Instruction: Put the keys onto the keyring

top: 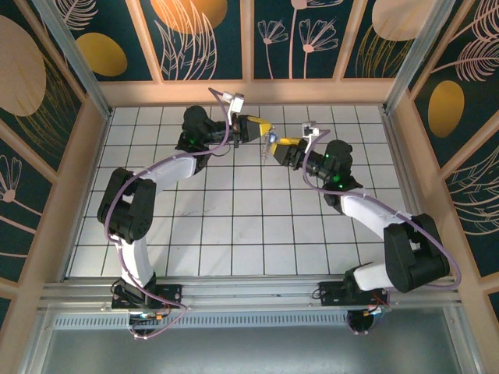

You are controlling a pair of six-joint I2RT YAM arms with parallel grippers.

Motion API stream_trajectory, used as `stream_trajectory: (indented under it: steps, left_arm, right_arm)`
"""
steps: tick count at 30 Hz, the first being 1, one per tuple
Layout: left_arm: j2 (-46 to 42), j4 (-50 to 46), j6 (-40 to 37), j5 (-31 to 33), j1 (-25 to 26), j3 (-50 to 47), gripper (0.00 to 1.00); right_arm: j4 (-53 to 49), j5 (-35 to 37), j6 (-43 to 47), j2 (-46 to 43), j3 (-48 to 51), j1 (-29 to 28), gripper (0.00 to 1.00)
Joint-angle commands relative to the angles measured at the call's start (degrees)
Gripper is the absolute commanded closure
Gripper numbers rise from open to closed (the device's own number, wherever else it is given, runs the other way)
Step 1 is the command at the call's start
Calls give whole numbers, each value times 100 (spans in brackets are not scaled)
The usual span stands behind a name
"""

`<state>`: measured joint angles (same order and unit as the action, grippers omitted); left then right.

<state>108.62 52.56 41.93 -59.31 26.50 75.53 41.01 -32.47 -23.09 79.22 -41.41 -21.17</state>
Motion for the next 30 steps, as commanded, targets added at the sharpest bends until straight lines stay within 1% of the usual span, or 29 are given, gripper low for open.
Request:
stream_trajectory:
  steps: [1, 7, 15, 18, 24, 27, 30]
  left_arm:
    - [-225, 300, 76, 33, 39, 41, 100]
    - [-222, 299, 68, 33, 66, 41, 100]
    - [-209, 307, 56, 42, 101, 24, 100]
    - [-198, 304, 60, 59, 114, 48, 100]
    - [-176, 347, 87, 160, 110, 59, 100]
    - [-184, 403, 136, 250, 110, 50, 100]
    - [-207, 483, 168, 411, 110, -19, 100]
  right_arm:
    - [-72, 249, 349, -67, -58, -117, 47]
    - [-146, 364, 424, -17, -264, -134, 47]
    - [-336, 171, 607, 81, -551, -146, 50]
    - [-391, 68, 673, 91, -590, -162, 58]
    - [-498, -170, 844, 17, -518, -223, 88]
    - [-524, -190, 898, -75, -427, -269, 100]
    - [-570, -151, 929, -173, -370, -309, 100]
